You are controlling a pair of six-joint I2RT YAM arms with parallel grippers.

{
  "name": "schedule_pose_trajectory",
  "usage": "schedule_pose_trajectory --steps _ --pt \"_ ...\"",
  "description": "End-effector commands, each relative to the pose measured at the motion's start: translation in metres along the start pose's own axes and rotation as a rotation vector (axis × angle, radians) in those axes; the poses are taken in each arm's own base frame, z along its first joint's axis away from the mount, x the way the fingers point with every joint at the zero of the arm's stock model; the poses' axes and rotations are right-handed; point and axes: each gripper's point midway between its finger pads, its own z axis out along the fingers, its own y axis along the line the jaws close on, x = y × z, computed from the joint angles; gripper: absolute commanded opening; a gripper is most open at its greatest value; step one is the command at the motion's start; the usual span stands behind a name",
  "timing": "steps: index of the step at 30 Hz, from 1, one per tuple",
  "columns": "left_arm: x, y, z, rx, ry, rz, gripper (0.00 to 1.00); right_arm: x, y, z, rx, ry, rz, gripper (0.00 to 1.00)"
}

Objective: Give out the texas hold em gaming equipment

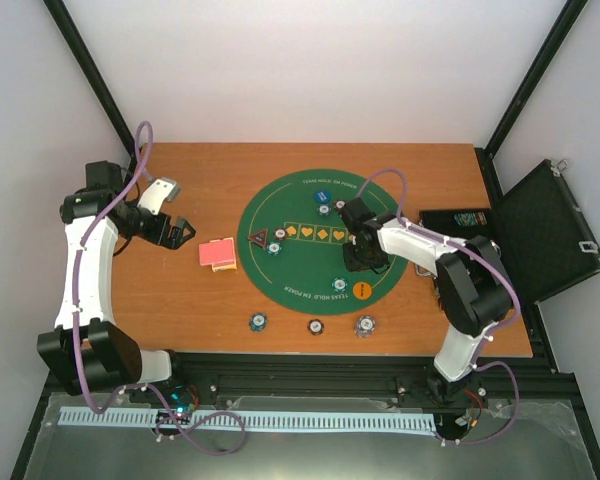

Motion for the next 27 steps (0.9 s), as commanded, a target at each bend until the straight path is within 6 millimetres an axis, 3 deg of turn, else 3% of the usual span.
schedule_pose_trajectory --steps 1,6,10,19,27 --pt "-0.002 -0.006 -0.008 0.028 -0.002 0.095 1.00 -0.022 -0.002 0.013 -0.015 -0.021 -0.004 0.30" --pt "0.011 -0.005 0.006 0.078 0.073 0.138 1.00 -0.020 -0.003 0.029 -0.011 0.007 -0.002 0.30" --pt "0.016 -0.011 0.010 0.127 0.064 0.268 1.00 -0.016 -0.006 0.038 -0.003 0.028 0.004 0.37" --pt "0.012 0.007 0.028 0.144 0.130 0.327 1.00 -0.007 -0.007 0.040 -0.007 0.045 0.011 0.39" --pt "0.018 0.006 0.032 0.127 0.120 0.322 1.00 0.001 -0.007 0.034 -0.021 0.051 0.009 0.38"
